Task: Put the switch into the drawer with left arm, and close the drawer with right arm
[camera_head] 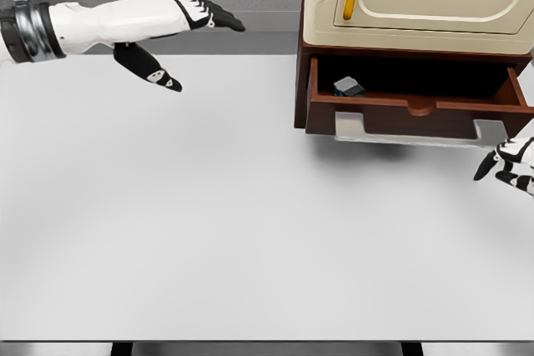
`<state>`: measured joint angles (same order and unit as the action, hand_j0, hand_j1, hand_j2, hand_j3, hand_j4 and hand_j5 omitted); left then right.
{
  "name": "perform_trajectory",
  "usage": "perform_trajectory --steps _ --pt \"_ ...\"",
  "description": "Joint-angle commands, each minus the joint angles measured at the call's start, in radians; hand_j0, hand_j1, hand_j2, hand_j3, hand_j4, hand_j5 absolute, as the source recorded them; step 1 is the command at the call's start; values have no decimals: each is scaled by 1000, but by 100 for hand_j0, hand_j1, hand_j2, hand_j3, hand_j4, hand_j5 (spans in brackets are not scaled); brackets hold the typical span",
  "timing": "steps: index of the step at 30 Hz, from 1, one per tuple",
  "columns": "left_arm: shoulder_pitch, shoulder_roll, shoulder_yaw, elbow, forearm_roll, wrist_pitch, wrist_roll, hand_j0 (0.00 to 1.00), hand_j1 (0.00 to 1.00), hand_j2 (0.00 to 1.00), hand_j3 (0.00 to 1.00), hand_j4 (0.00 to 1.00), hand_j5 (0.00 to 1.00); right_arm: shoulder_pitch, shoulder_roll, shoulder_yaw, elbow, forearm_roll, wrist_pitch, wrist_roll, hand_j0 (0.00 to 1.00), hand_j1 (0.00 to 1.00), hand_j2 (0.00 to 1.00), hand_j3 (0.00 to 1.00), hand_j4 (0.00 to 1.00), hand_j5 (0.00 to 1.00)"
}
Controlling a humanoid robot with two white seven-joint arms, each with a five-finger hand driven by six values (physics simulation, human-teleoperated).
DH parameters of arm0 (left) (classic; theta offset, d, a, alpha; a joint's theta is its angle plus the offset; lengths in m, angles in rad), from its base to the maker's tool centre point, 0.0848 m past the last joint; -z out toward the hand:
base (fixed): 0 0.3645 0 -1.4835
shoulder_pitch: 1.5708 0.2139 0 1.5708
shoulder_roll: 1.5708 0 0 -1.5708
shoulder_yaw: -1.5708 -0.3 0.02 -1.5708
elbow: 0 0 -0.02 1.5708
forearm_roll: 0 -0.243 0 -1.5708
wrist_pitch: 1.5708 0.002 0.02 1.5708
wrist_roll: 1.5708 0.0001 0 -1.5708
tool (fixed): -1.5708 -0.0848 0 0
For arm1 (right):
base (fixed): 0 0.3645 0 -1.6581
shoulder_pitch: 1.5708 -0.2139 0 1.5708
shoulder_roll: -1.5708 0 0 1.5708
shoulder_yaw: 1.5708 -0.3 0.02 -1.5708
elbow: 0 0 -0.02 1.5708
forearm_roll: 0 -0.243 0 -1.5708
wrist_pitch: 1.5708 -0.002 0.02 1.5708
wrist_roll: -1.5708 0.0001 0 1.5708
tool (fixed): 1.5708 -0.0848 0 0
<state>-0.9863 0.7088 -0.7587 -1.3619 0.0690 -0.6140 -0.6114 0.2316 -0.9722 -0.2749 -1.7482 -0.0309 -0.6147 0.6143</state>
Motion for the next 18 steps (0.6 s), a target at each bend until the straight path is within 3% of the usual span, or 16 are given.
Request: perform_trajectory --steps 1,9,18 --pt "0 3 1 1 6 3 1 100 100 100 100 100 100 0 0 3 1 -10 4 -3 50 50 50 50 50 50" --pt "3 3 1 1 6 3 1 100 100 100 100 100 100 11 12 2 1 -10 4 -3 50 50 50 50 50 50" --pt "5 0 -1 6 5 3 1 100 100 100 100 100 100 -32 32 0 9 -7 4 -3 50 50 50 50 50 50"
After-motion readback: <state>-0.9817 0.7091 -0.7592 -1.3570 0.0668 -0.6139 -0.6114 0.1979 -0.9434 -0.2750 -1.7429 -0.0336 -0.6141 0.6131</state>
